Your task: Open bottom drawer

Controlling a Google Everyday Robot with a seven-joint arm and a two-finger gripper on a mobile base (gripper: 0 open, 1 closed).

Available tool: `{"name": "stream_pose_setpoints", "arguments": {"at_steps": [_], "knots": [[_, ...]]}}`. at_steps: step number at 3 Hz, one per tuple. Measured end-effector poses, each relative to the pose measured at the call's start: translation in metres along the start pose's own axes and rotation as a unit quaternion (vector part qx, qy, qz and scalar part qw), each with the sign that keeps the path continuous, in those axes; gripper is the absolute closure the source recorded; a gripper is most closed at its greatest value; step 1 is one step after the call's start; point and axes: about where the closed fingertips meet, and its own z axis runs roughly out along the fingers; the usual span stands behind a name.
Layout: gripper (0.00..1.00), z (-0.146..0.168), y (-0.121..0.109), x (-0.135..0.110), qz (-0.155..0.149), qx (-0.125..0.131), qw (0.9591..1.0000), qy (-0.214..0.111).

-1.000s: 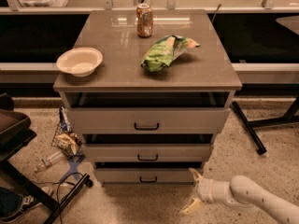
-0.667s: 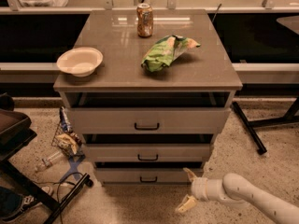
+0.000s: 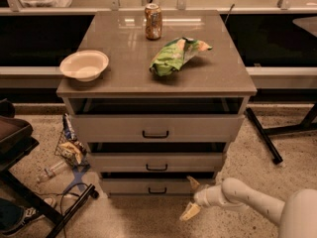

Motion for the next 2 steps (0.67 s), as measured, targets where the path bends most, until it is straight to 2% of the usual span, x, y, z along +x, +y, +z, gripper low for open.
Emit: {"name": "stream_pose_setpoints", "arguments": {"at_steps": [1,2], "knots": [[0.00,0.014,-0.011,0.006,-0.020,0.005,0.9992,0.033],[0.00,0.014,-0.025,0.019,-0.032,0.015,0.9974,0.062]]}}
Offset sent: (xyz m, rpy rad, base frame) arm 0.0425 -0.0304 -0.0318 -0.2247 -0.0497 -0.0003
